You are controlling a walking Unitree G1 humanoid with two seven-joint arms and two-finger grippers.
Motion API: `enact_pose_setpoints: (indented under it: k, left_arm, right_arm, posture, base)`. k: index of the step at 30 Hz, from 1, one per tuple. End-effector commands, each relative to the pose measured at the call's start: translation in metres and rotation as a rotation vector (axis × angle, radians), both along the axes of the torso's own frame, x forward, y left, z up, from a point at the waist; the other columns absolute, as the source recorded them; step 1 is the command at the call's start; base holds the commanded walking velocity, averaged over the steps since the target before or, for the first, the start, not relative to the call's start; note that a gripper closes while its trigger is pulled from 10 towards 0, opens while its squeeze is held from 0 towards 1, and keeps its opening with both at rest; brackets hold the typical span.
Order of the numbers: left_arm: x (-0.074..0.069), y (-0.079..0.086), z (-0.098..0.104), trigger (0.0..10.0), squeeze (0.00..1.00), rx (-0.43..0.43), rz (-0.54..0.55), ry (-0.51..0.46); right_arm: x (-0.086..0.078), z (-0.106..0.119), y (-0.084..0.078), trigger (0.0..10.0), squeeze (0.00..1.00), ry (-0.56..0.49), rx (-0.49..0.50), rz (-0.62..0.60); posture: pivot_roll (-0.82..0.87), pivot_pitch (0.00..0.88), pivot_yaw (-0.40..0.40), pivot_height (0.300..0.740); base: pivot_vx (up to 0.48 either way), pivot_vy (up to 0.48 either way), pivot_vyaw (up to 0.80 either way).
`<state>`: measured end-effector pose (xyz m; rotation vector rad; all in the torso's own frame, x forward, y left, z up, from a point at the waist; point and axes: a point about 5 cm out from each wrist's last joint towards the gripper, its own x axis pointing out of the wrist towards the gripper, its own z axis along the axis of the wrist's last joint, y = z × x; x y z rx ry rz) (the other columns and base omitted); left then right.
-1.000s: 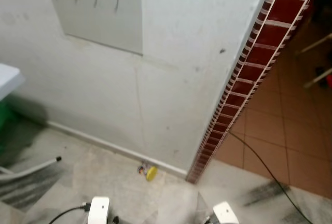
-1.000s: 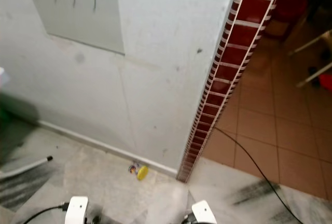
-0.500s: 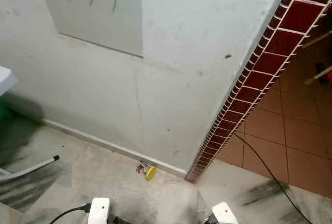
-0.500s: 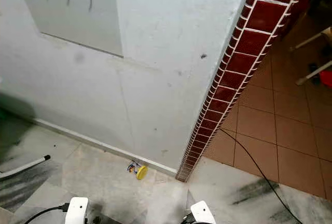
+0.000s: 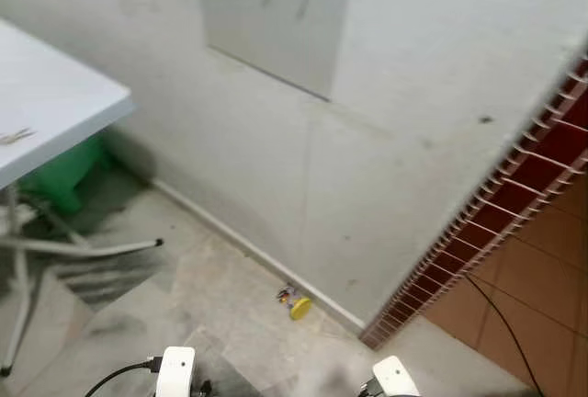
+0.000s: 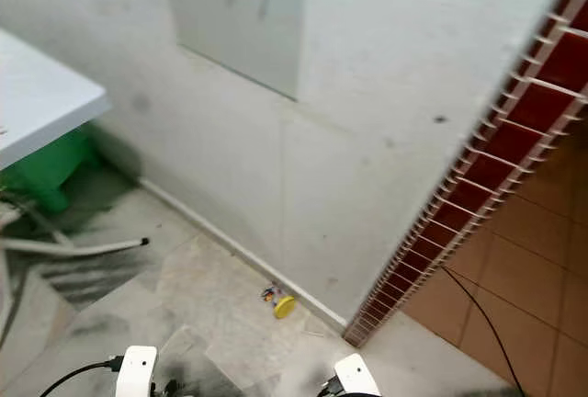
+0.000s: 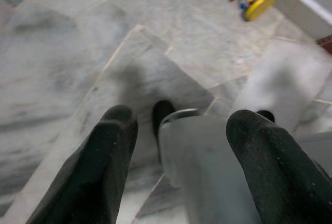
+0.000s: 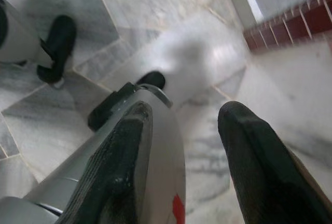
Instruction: Hang keys on a hook
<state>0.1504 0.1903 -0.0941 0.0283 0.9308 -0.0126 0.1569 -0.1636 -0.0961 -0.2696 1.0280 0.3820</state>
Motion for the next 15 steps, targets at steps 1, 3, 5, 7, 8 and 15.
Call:
enact_pose_setpoints:
  k: [1, 3, 5, 7, 8, 15]
  left_arm:
    - [-0.0009, -0.0042, -0.0010, 10.0, 0.00, -0.012, -0.018, 0.008]
    - [-0.0007, -0.0046, -0.0010, 10.0, 0.00, -0.011, -0.021, 0.008]
    - [-0.0005, -0.0048, -0.0009, 10.0, 0.00, -0.012, -0.021, 0.008]
    - [-0.0005, -0.0051, -0.0009, 10.0, 0.00, -0.013, -0.020, 0.008]
    - [-0.0006, -0.0053, -0.0010, 10.0, 0.00, -0.013, -0.021, 0.008]
    - [-0.0009, -0.0068, -0.0012, 10.0, 0.00, -0.018, -0.021, 0.008]
  right_arm:
    - [-0.0050, -0.0016, -0.0061, 10.0, 0.00, 0.019, -0.012, 0.000]
    - [-0.0045, -0.0013, -0.0067, 10.0, 0.00, 0.018, -0.011, 0.003]
    - [-0.0041, -0.0011, -0.0072, 10.0, 0.00, 0.018, -0.012, 0.004]
    - [-0.0037, -0.0009, -0.0077, 10.0, 0.00, 0.017, -0.011, 0.004]
    - [-0.0035, -0.0008, -0.0079, 10.0, 0.00, 0.017, -0.010, 0.003]
    - [-0.0021, -0.0001, -0.0080, 10.0, 0.00, 0.014, -0.004, 0.008]
  posture:
    - [-0.06, 0.050, -0.059, 0.740]
    - [-0.06, 0.049, -0.060, 0.740]
    - [-0.06, 0.048, -0.061, 0.740]
    - [-0.06, 0.048, -0.061, 0.740]
    - [-0.06, 0.048, -0.061, 0.740]
    - [-0.06, 0.044, -0.065, 0.740]
  base:
    - [0.000, 0.000, 0.80]
    - [0.000, 0.000, 0.80]
    - [0.000, 0.000, 0.80]
    - [0.000, 0.000, 0.80]
    - [0.000, 0.000, 0.80]
    - [0.000, 0.000, 0.80]
